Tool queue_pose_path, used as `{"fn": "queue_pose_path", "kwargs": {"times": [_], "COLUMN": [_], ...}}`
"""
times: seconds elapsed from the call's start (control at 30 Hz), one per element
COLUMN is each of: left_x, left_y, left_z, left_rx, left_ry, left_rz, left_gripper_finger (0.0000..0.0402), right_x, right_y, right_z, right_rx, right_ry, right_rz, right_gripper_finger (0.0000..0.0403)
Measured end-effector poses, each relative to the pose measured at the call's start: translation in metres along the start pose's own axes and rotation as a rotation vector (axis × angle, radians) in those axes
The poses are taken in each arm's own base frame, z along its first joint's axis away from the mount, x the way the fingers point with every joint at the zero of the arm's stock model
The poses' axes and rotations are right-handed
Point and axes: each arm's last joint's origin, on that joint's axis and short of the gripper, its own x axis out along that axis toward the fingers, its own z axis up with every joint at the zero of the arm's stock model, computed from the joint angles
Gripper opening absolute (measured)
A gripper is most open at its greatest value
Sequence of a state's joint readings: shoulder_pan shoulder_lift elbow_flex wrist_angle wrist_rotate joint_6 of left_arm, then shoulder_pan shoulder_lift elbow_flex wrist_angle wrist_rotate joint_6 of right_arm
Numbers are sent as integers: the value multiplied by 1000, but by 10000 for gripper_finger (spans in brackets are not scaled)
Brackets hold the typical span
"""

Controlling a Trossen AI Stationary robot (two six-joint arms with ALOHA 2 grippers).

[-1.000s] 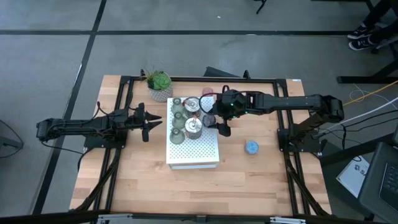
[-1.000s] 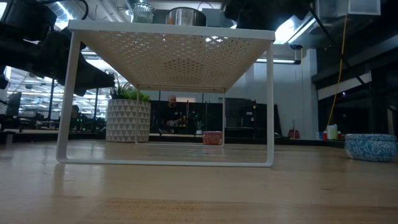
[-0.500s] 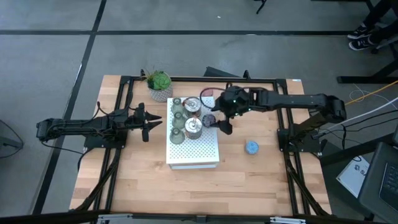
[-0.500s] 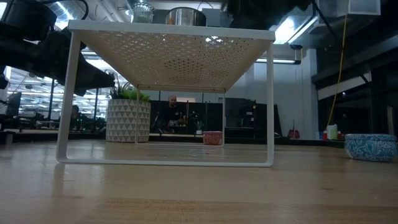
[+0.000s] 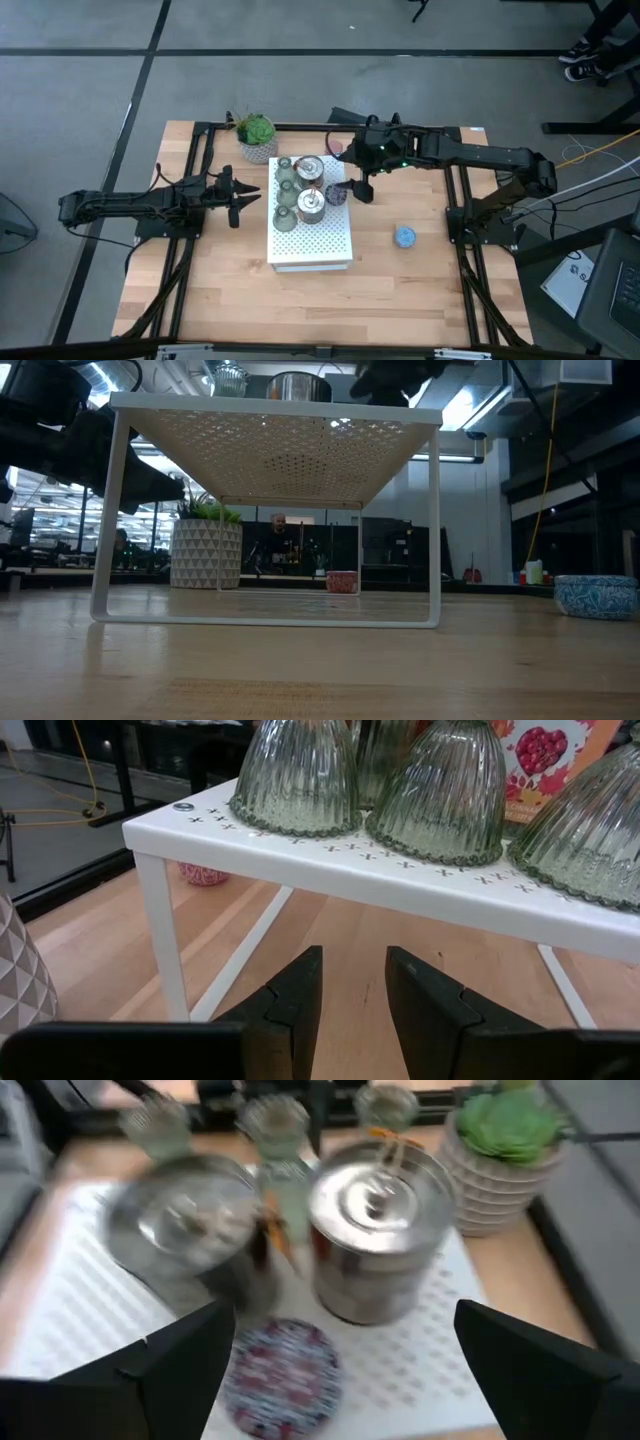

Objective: Pick & Place candle stick holders
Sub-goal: Align the red patterned scented candle with the black patterned scented candle on the shelf

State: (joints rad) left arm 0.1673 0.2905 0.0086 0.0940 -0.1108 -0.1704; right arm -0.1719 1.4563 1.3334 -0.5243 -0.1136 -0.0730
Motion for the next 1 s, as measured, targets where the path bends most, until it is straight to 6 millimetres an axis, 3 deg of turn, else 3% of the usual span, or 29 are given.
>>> {"fn": "queue_pose_path", "kwargs": {"times": [0.3,0.4,0.53,0.8,1.0], "left_x": [0,0,0,0,0], "left_y": [0,0,0,0,0], "left_z": [0,0,0,0,0], "left_rx": [0,0,0,0,0], "left_ry": [0,0,0,0,0], "left_rz": [0,0,0,0,0], "left_gripper_finger": [107,107,107,107,107], "right_x": [-3,-5,-14,-40,-50], "right_y": [-16,-26,-61,-132,-168], "right_z": [4,5,1,-20,-32], "right_rx": [-30,-25,86,291,338], "right_ry": [-51,-52,-45,-69,-133], "right_rz": [-108,-256,-487,-446,-323], "right_gripper_finger": [379,379,379,379,379]}}
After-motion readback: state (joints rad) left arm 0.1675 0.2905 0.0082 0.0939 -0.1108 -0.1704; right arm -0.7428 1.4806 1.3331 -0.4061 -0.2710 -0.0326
